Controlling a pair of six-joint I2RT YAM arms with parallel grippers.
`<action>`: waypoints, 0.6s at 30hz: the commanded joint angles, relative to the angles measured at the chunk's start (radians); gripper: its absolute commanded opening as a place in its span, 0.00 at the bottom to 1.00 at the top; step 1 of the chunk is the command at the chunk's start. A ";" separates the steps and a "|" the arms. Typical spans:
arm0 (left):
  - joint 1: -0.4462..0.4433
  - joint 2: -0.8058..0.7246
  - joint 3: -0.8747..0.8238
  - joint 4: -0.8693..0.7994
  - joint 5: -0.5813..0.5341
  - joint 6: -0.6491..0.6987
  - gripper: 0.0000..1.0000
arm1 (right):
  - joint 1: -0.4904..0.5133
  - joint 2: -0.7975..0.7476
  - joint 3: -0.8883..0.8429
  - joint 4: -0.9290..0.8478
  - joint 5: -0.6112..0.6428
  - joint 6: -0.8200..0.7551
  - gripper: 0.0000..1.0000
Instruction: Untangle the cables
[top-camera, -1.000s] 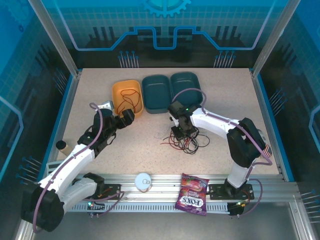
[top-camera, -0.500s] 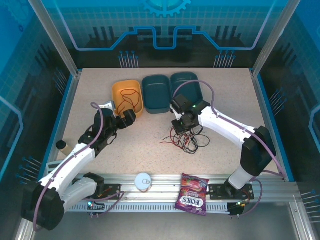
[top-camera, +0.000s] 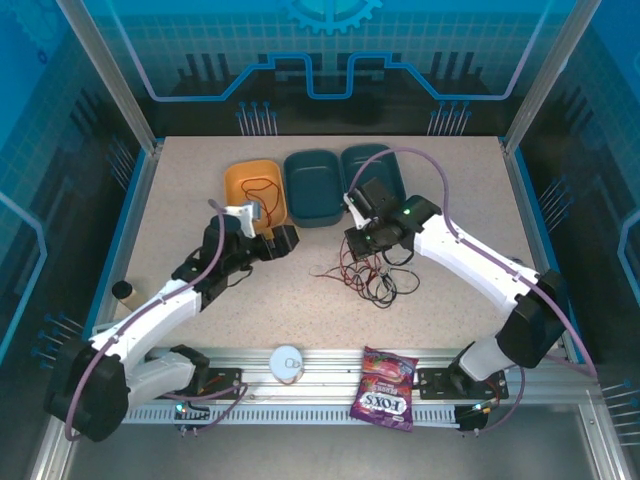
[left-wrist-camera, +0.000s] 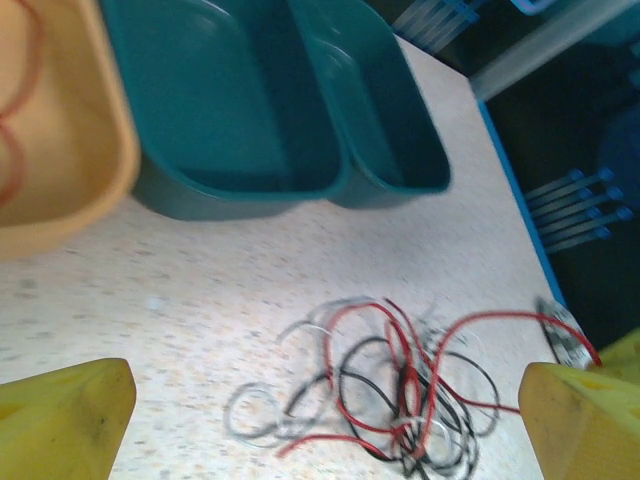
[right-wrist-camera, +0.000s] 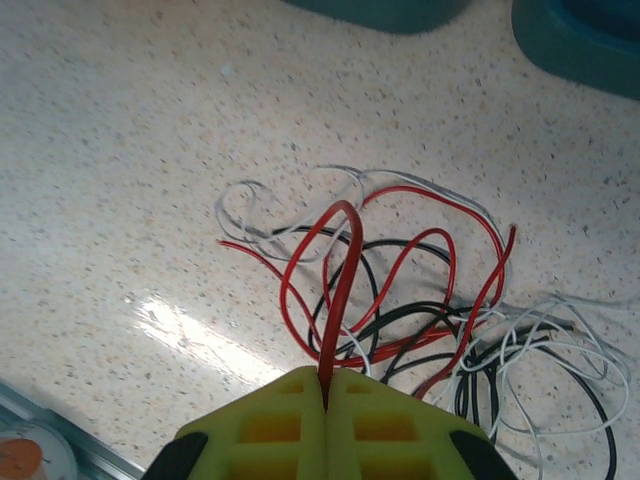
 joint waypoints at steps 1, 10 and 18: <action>-0.057 0.037 -0.007 0.106 0.067 0.004 0.97 | 0.013 -0.041 0.040 0.036 -0.047 0.015 0.00; -0.134 0.137 0.009 0.232 0.141 0.030 0.93 | 0.013 -0.111 0.054 0.071 -0.048 0.014 0.00; -0.168 0.177 0.039 0.202 0.147 0.084 0.74 | 0.011 -0.159 0.040 0.117 -0.046 0.021 0.00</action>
